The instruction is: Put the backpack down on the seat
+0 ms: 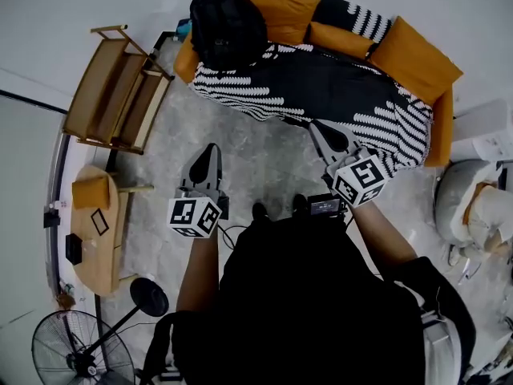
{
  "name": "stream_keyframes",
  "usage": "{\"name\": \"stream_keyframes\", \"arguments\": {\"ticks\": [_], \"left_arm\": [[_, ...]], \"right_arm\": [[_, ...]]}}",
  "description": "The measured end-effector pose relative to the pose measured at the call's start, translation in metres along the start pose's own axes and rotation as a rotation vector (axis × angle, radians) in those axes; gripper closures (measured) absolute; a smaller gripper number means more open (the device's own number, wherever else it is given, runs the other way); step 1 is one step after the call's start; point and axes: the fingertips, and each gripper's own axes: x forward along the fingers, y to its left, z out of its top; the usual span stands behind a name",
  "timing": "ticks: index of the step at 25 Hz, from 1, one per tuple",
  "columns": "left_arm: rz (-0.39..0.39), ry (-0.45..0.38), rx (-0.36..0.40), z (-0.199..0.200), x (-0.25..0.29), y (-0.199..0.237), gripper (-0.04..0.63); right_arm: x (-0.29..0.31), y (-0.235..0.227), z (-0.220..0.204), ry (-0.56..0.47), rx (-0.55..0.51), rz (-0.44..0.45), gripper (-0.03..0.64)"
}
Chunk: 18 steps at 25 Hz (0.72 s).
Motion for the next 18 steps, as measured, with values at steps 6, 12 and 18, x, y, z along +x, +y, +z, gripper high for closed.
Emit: {"name": "stream_keyframes", "arguments": {"ticks": [6, 12, 18], "left_arm": [[-0.003, 0.028, 0.007, -0.007, 0.010, -0.013, 0.580], [0.006, 0.042, 0.006, -0.010, 0.018, -0.022, 0.580], [0.023, 0.052, -0.010, -0.017, 0.027, -0.031, 0.580]], "right_arm": [[-0.003, -0.011, -0.003, 0.000, 0.012, 0.020, 0.586], [-0.007, -0.019, -0.006, 0.005, 0.022, 0.045, 0.586], [-0.011, -0.036, -0.009, 0.019, 0.039, 0.056, 0.586]]}}
